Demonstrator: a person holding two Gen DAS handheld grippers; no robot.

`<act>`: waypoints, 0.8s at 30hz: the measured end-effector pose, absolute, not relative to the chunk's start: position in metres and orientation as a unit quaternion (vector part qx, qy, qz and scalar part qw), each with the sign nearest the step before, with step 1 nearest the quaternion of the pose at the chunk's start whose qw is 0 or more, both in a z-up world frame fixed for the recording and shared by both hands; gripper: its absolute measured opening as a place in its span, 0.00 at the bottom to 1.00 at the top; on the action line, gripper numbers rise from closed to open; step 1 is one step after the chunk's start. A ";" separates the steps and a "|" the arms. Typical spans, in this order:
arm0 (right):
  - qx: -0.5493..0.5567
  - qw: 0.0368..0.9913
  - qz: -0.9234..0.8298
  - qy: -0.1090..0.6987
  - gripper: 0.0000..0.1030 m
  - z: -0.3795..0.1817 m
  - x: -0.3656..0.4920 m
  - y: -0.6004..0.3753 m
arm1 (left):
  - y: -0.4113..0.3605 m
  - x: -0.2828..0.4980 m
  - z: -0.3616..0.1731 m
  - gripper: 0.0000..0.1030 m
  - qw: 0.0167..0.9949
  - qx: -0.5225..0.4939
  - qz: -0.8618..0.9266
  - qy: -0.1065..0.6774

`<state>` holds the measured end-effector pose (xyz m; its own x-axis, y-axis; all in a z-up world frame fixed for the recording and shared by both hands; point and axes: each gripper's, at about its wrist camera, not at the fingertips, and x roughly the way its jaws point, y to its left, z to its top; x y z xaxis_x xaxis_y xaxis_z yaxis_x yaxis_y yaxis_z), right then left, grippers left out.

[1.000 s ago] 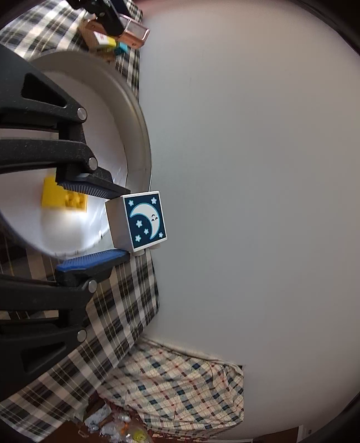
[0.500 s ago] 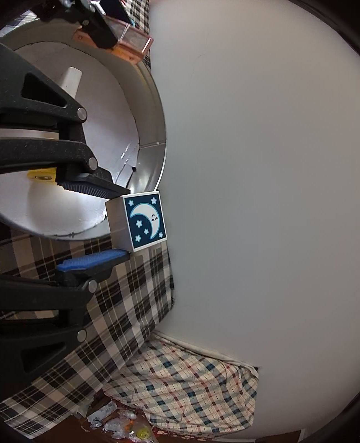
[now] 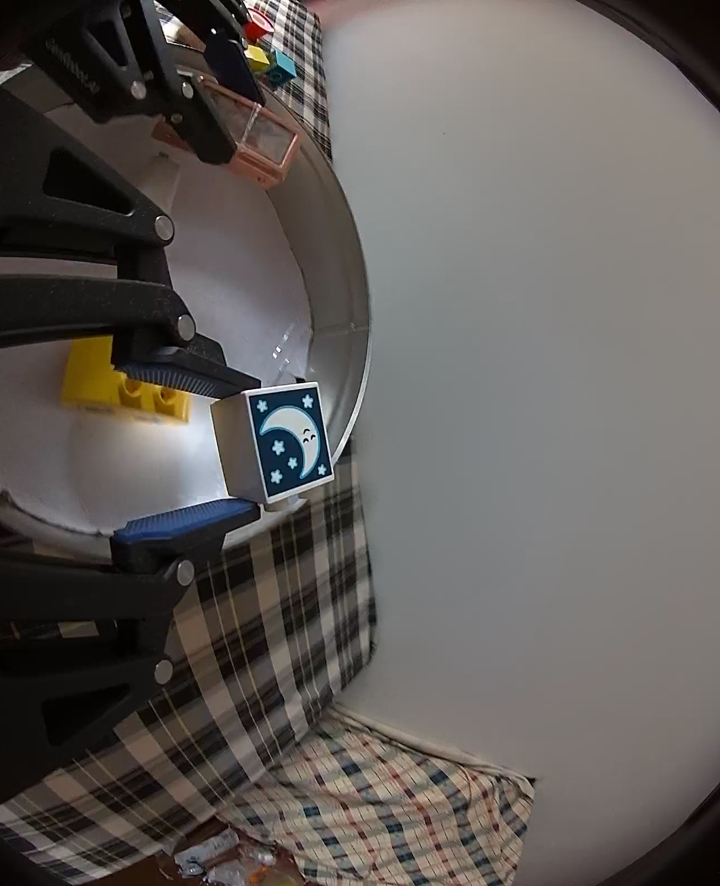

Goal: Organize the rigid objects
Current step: 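Open both grippers to drop the photo and moon cube into the tin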

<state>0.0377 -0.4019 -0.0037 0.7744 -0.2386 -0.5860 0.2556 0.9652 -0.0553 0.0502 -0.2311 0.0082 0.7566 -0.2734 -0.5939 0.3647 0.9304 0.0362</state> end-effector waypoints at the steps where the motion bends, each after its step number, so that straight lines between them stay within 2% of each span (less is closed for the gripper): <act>1: 0.010 0.941 -0.130 0.311 0.39 -0.005 0.038 -0.400 | -0.231 0.051 0.006 0.43 0.933 0.076 -0.168 0.308; 15: 0.018 0.945 -0.108 0.307 0.39 -0.007 0.038 -0.402 | -0.235 0.054 0.001 0.43 0.935 0.093 -0.159 0.304; 17: 0.013 0.945 -0.106 0.308 0.47 -0.008 0.039 -0.403 | -0.235 0.053 0.001 0.46 0.937 0.093 -0.156 0.299; 18: 0.011 0.946 -0.106 0.306 0.51 -0.008 0.038 -0.402 | -0.235 0.051 0.002 0.56 0.938 0.091 -0.156 0.297; 19: 0.012 0.948 -0.105 0.301 0.61 -0.006 0.036 -0.402 | -0.234 0.050 0.004 0.74 0.938 0.087 -0.162 0.295; 20: 0.014 0.950 -0.103 0.293 0.70 -0.004 0.034 -0.401 | -0.233 0.047 0.007 0.83 0.940 0.079 -0.166 0.289; 21: 0.015 0.954 -0.103 0.281 0.72 -0.001 0.030 -0.401 | -0.231 0.044 0.009 0.94 0.943 0.074 -0.163 0.280; 22: 0.017 0.958 -0.108 0.266 0.78 0.002 0.026 -0.402 | -0.230 0.039 0.013 1.00 0.950 0.072 -0.151 0.264; 23: 0.018 0.960 -0.112 0.255 0.84 0.005 0.023 -0.403 | -0.229 0.036 0.016 1.00 0.952 0.072 -0.151 0.255; 24: 0.022 0.962 -0.115 0.245 0.85 0.008 0.020 -0.405 | -0.228 0.034 0.018 1.00 0.954 0.069 -0.154 0.248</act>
